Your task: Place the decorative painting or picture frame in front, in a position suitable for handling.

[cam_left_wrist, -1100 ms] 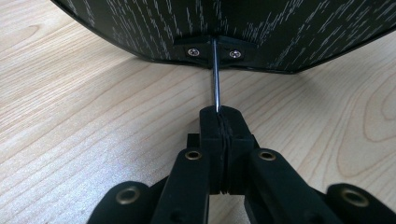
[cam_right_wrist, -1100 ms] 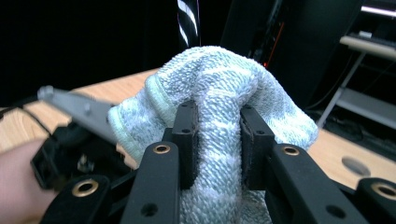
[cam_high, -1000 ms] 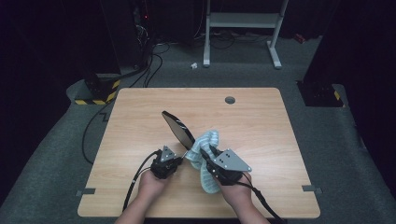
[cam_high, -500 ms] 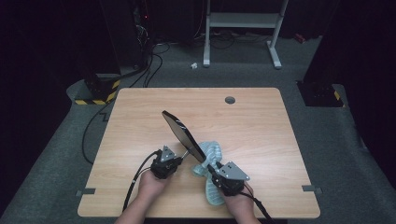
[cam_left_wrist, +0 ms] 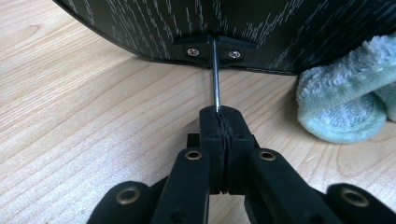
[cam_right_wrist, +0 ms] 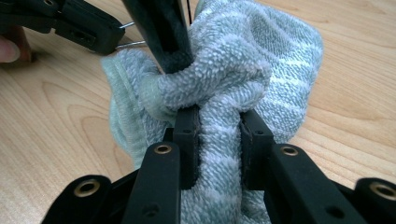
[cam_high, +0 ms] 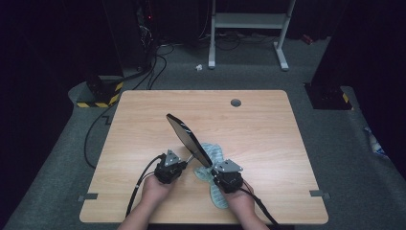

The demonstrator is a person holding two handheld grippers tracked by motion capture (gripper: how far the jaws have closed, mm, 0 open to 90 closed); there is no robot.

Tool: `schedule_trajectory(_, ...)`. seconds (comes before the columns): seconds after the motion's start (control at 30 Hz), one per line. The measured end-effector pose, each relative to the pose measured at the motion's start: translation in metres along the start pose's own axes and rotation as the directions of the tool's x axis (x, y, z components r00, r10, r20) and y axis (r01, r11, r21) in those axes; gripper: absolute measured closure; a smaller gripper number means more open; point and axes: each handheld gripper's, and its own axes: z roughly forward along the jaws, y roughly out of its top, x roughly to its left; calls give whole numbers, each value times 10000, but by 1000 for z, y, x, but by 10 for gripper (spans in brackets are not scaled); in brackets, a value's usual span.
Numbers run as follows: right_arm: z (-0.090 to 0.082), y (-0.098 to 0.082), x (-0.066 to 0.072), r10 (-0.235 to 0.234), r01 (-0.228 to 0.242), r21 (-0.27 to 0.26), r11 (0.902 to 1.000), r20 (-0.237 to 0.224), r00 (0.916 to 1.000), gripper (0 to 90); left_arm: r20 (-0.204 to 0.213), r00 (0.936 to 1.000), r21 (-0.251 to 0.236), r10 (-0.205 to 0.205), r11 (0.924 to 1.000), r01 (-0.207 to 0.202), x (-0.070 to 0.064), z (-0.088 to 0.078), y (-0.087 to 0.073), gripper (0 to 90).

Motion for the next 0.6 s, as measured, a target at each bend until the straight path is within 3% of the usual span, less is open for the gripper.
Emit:
schedule_trajectory(0.1, -8, -1, 0, 33, -33, -342, 9994, 0, 10000, 723, -17, 10000, -2, 25, 10000, -25, 0, 0, 0, 885)
schedule_trajectory(0.17, -23, -2, 2, 4, -2, -960, 9954, 20, 10000, 723, -13, 10000, -3, 28, 10000, -28, 0, 0, 0, 885)
schedule_trajectory(0.27, -36, -1, 3, -28, 33, -1432, 9897, 37, 10000, 722, -41, 10000, -7, 58, 10000, -58, -1, 0, 0, 885)
schedule_trajectory(0.43, -65, 10, 8, -205, 212, -2567, 9662, 57, 9998, 722, 50, 10000, 1, -27, 10000, 27, -2, 0, 0, 884)
schedule_trajectory(0.6, -83, 36, 16, -636, 605, -3371, 9395, 18, 9980, 719, -15, 9999, -2, 105, 9999, -105, -2, 0, 0, 884)
